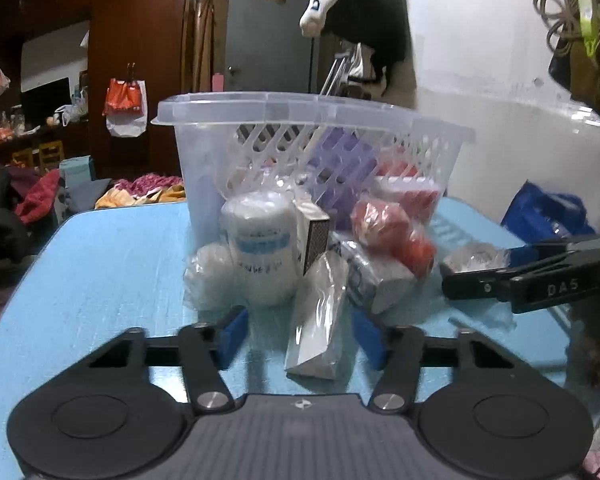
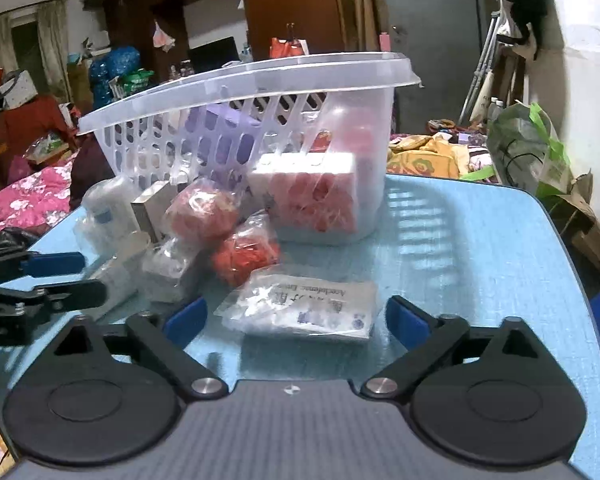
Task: Organize objects
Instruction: 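Grasp a clear printed packet with the right gripper while the left grasps a clear bag, then lift both held packets over the white basket and open both grippers, then grasp a red net bag with the right gripper while the left grasps a small clear bag, then carry both held bags into the white basket and release them, then grasp another red net bag with the right gripper while the left grasps a white roll, then lift both held items over the white basket and open both grippers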
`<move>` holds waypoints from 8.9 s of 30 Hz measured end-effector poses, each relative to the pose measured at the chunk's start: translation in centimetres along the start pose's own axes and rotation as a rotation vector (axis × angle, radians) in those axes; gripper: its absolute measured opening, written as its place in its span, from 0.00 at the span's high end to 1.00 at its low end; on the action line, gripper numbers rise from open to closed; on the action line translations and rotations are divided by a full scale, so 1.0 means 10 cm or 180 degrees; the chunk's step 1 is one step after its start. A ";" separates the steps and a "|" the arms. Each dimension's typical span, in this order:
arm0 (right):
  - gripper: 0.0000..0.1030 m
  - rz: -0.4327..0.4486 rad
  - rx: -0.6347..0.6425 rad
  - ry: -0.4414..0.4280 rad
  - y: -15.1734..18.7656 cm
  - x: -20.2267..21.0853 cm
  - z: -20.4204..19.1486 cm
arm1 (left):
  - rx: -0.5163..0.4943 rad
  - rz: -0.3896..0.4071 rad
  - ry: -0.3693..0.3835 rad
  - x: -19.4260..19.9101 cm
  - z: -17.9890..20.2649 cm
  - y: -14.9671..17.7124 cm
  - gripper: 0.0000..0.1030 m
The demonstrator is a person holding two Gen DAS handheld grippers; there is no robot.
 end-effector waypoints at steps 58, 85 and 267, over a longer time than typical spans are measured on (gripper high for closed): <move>0.26 0.1865 0.0195 0.0206 0.23 0.85 -0.25 | -0.0031 0.1030 0.0933 0.76 0.00 0.06 0.64; 0.04 0.0956 0.0143 -0.0271 -0.32 0.50 0.09 | 0.0373 0.0563 0.0287 0.35 -0.35 -0.53 0.26; 0.00 0.1230 0.0395 -0.0030 -0.85 0.59 0.02 | 0.0189 0.0769 0.0453 0.31 0.11 -1.00 0.23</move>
Point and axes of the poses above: each gripper's, at about its wrist camera, not at the fingertips, and x roughly against the way its jaws point, z to its right, y to its underside, the point moved 1 cm from there along -x, roughly the way its jaws point, and after that the axes turned 6 degrees about x, right-handed, at the moved point
